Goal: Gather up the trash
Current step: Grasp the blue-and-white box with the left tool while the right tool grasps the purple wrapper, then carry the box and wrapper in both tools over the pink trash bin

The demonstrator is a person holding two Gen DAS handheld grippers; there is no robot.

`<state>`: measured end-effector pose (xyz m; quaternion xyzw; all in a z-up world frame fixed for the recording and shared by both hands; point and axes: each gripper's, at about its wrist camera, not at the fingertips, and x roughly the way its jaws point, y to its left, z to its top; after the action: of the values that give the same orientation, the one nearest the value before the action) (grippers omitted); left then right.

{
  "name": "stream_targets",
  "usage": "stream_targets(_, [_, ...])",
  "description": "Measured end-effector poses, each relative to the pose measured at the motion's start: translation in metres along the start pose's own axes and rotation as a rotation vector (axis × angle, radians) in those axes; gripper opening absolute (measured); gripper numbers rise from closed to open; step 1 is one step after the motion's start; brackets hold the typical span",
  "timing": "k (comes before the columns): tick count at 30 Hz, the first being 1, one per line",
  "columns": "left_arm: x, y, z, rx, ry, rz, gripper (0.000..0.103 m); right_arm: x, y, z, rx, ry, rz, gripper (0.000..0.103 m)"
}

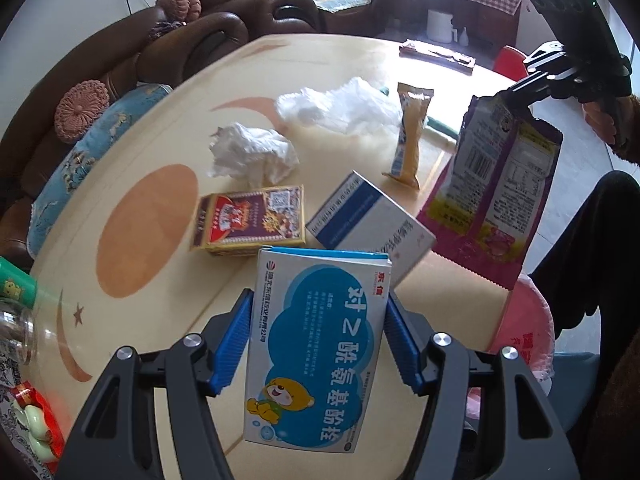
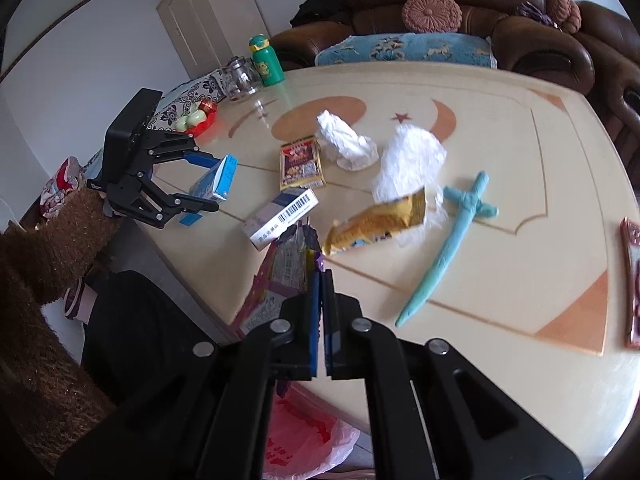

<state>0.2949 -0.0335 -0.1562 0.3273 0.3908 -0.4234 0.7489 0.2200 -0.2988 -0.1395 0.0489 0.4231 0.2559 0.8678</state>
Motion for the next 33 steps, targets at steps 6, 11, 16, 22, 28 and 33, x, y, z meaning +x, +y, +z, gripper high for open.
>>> stream_targets(6, [-0.014, -0.001, 0.004, 0.001, -0.029, 0.012, 0.062, -0.003, 0.011, 0.014, -0.041, -0.007, -0.002, 0.004])
stream_targets(11, [-0.025, -0.007, 0.009, 0.022, -0.046, 0.016, 0.062, -0.008, 0.023, 0.029, -0.096, -0.014, -0.01, 0.004])
stream_targets(16, [-0.035, -0.011, 0.011, 0.018, -0.075, 0.011, 0.062, -0.013, 0.033, 0.041, -0.136, -0.022, -0.019, 0.004])
stream_targets(22, [-0.049, -0.025, 0.015, 0.051, -0.096, -0.003, 0.062, -0.023, 0.047, 0.049, -0.163, -0.035, -0.018, 0.004])
stream_targets(28, [-0.072, -0.048, 0.019, 0.109, -0.121, -0.012, 0.062, -0.044, 0.069, 0.042, -0.187, -0.047, -0.023, 0.004])
stream_targets(33, [-0.092, -0.076, 0.016, 0.139, -0.134, -0.047, 0.062, -0.062, 0.086, 0.026, -0.179, -0.042, -0.039, 0.004])
